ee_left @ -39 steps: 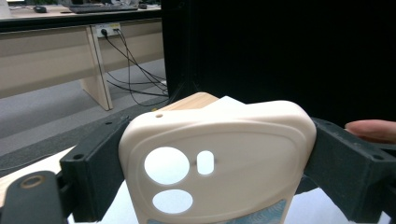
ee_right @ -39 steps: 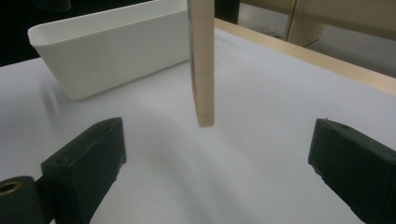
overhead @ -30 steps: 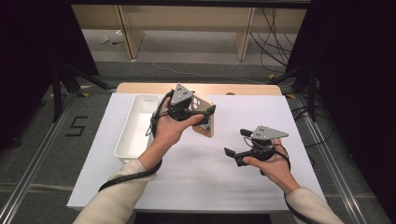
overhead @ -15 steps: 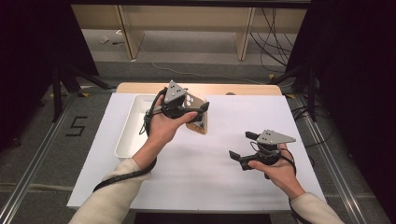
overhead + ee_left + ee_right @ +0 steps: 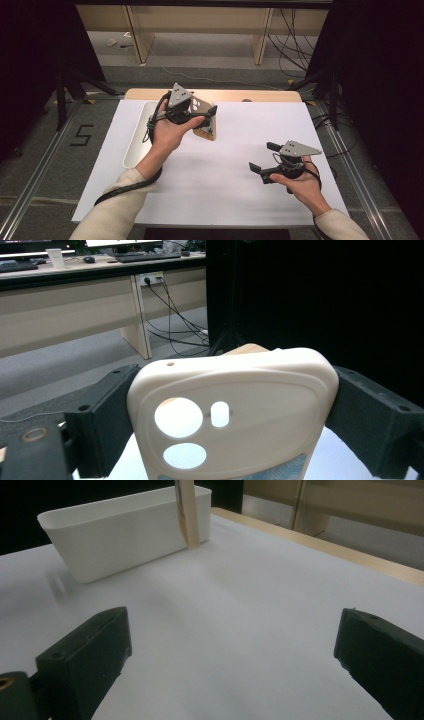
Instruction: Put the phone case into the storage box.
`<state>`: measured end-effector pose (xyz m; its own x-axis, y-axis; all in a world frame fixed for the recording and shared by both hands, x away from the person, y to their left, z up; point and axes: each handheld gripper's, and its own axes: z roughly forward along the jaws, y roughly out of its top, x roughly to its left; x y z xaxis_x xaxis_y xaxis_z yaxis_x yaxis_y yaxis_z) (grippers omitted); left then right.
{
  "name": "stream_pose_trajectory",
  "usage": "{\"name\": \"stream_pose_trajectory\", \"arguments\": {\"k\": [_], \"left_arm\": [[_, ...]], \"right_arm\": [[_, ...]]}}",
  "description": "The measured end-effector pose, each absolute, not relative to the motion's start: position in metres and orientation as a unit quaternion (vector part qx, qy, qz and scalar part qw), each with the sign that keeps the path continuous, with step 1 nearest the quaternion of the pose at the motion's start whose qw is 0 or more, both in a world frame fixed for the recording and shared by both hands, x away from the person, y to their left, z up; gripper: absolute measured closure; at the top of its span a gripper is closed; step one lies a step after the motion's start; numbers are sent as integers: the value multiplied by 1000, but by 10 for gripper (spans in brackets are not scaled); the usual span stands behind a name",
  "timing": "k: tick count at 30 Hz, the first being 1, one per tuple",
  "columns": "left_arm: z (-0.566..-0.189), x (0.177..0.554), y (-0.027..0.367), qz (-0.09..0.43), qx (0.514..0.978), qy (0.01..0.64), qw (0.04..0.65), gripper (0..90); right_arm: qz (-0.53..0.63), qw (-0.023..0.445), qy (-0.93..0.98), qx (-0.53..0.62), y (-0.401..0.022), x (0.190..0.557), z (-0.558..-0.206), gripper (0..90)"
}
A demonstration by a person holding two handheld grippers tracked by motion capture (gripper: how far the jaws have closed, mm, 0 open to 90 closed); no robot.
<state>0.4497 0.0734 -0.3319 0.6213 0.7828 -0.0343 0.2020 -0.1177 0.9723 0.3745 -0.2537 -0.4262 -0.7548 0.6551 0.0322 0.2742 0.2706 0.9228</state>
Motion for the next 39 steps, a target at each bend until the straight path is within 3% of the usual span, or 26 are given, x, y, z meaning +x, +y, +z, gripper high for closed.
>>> {"name": "stream_pose_trajectory", "arguments": {"k": [39], "left_arm": [[-315,454,99,281,689,362,562,111]], "right_arm": [[528,180,772,304,-261,369,-428,50]]}}
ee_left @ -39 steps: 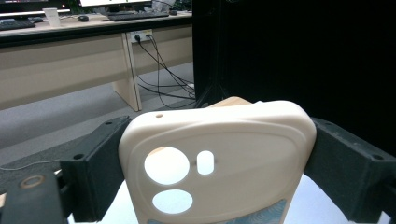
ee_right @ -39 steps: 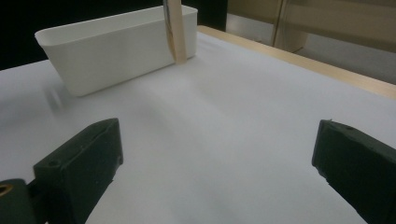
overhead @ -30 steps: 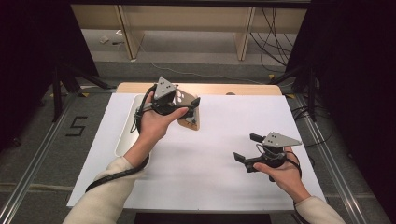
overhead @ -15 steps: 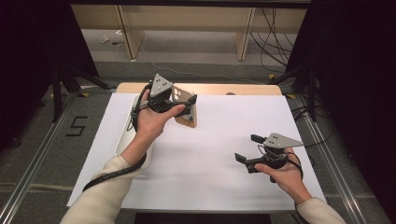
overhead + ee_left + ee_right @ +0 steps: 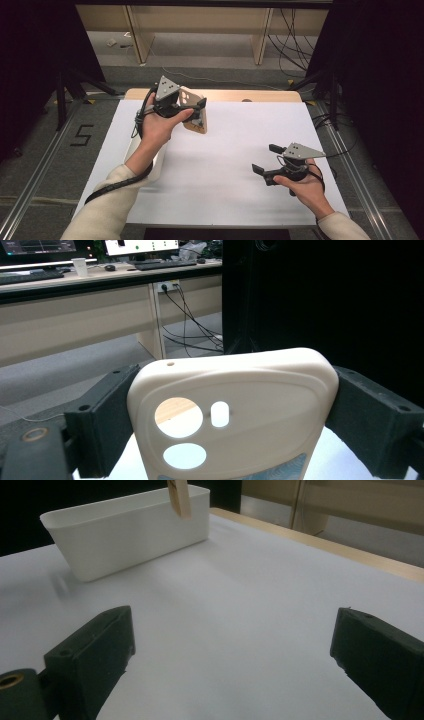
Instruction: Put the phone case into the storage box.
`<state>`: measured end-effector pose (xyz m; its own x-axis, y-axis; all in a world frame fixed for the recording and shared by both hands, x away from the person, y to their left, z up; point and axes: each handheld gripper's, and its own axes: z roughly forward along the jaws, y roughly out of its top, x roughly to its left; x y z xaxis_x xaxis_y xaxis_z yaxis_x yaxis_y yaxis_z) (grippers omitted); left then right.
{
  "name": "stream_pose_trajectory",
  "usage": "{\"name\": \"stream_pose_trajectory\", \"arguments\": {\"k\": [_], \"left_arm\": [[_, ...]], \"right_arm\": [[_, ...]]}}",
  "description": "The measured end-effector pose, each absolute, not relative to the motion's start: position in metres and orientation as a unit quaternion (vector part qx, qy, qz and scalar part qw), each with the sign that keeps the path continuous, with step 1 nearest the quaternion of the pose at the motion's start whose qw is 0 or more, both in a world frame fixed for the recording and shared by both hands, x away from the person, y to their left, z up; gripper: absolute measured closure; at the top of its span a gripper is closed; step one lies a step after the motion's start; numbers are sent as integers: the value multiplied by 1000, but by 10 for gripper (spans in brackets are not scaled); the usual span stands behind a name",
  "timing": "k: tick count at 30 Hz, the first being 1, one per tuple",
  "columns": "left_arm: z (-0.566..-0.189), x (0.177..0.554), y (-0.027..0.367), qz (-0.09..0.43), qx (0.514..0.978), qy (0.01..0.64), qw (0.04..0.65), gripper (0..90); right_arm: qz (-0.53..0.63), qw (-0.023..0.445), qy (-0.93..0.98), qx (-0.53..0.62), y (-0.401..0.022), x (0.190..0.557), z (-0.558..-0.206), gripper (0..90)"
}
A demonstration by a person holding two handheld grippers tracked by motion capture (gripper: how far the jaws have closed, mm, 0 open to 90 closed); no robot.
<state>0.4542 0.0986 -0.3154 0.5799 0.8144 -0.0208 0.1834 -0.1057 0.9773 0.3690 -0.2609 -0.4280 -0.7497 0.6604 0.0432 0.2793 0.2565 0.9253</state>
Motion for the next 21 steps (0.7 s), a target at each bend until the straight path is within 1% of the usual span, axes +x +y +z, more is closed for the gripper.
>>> {"name": "stream_pose_trajectory", "arguments": {"k": [21], "left_arm": [[-306,457,118,296,676,374,561,111]], "right_arm": [[526,179,774,304,-260,369,-429,54]]}}
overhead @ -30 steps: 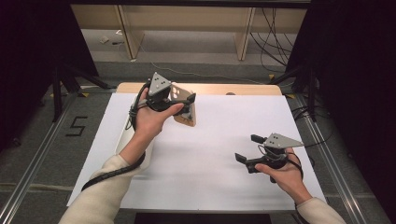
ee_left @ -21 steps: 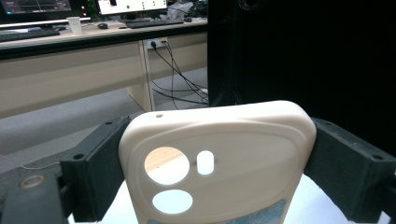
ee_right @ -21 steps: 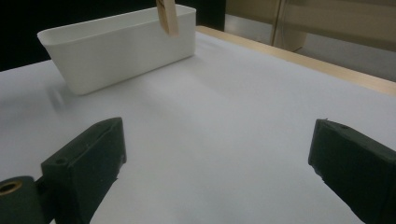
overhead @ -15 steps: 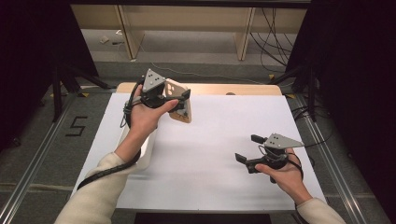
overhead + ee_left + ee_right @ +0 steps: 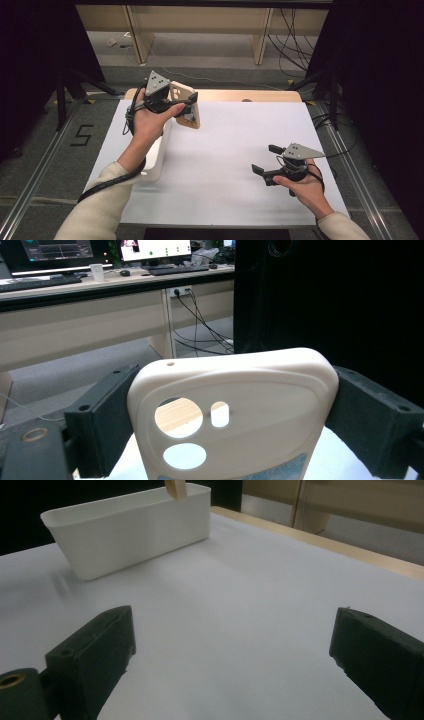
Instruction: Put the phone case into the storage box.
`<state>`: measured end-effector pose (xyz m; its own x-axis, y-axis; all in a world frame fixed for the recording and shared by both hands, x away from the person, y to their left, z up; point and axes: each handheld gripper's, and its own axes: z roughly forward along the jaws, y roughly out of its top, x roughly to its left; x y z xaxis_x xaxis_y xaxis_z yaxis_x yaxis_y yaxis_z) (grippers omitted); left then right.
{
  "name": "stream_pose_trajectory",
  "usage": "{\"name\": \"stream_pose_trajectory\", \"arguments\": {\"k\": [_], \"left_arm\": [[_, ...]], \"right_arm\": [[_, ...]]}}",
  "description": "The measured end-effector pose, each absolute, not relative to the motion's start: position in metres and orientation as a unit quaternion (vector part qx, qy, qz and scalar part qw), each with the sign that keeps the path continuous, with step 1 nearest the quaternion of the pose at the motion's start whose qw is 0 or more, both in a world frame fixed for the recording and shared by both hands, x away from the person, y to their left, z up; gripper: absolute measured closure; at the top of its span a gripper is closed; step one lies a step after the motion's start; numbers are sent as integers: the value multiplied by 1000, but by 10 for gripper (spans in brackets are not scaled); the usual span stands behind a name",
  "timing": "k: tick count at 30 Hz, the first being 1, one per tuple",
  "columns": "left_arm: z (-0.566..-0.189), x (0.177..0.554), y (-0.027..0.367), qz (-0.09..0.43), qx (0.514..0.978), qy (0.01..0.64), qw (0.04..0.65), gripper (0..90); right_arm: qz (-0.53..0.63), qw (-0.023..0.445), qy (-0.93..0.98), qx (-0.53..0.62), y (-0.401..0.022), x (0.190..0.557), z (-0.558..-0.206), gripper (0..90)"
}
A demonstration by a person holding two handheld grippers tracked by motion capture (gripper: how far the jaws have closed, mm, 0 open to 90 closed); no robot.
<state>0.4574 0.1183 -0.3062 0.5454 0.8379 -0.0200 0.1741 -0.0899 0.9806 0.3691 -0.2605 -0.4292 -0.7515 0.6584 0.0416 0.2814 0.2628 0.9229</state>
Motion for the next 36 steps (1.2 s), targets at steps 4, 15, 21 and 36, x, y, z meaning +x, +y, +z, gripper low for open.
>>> {"name": "stream_pose_trajectory", "arguments": {"k": [4,15,21,36], "left_arm": [[-305,458,122,298,674,376,561,111],[-304,460,134,305,668,385,559,111],[-303,461,141,310,665,390,556,111],[-303,466,156,320,658,401,551,111]], "right_arm": [[526,179,774,304,-260,369,-430,57],[525,178,775,304,-260,369,-430,59],[523,178,776,304,-260,369,-430,59],[524,176,776,305,-260,370,-431,59]]}}
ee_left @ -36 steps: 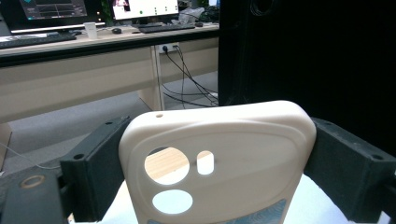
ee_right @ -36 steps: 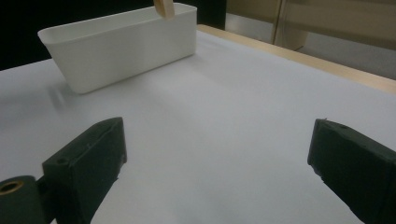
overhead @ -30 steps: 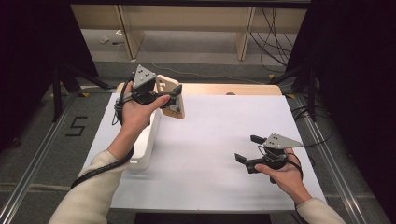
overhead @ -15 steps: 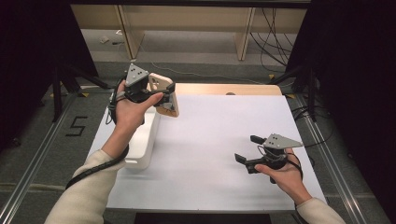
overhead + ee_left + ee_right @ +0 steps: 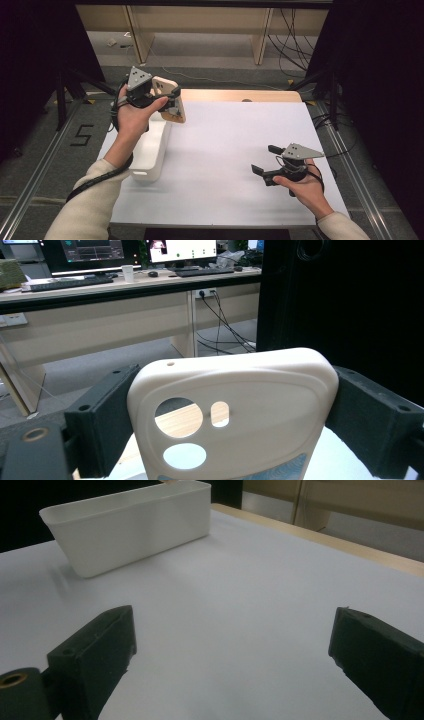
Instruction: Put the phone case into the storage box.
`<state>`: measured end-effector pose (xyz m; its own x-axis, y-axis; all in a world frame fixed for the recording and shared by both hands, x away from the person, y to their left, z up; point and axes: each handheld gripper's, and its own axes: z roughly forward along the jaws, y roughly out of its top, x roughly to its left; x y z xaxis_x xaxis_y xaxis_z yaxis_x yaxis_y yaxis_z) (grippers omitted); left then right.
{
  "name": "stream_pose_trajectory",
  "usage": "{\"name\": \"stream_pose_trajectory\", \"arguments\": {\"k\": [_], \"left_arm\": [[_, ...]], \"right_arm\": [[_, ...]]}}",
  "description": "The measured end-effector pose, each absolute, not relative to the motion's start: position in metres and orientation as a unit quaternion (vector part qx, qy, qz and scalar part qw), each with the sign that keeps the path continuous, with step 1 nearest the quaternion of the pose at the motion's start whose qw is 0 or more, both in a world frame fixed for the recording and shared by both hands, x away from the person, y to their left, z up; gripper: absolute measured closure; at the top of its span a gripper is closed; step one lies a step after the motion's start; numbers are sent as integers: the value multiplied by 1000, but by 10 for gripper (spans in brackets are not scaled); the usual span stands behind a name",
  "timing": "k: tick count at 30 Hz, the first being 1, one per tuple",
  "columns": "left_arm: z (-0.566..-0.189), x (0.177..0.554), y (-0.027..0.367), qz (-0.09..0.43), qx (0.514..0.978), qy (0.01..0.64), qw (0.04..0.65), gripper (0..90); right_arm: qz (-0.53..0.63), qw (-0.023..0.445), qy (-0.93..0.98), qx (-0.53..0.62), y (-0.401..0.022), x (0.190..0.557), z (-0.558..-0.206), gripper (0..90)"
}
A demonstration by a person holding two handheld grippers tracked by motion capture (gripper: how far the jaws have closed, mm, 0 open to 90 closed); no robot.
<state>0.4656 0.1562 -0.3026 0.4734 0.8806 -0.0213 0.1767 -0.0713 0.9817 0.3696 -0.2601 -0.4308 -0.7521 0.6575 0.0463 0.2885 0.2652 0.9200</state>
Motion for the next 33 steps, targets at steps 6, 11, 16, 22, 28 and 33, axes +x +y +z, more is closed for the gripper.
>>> {"name": "stream_pose_trajectory", "arguments": {"k": [6,11,16,22,28,33], "left_arm": [[-302,467,160,324,659,403,547,111],[-302,469,164,328,659,404,543,111],[-301,470,169,330,657,409,541,111],[-302,472,175,334,655,413,537,111],[-302,473,180,338,654,416,533,111],[-304,475,182,339,654,420,530,110]], "right_arm": [[523,177,776,305,-260,370,-431,59],[525,177,775,305,-260,370,-431,59],[525,176,775,305,-260,370,-431,60],[525,177,775,304,-260,370,-431,60],[525,178,775,304,-260,370,-430,60],[525,177,775,303,-260,370,-431,60]]}}
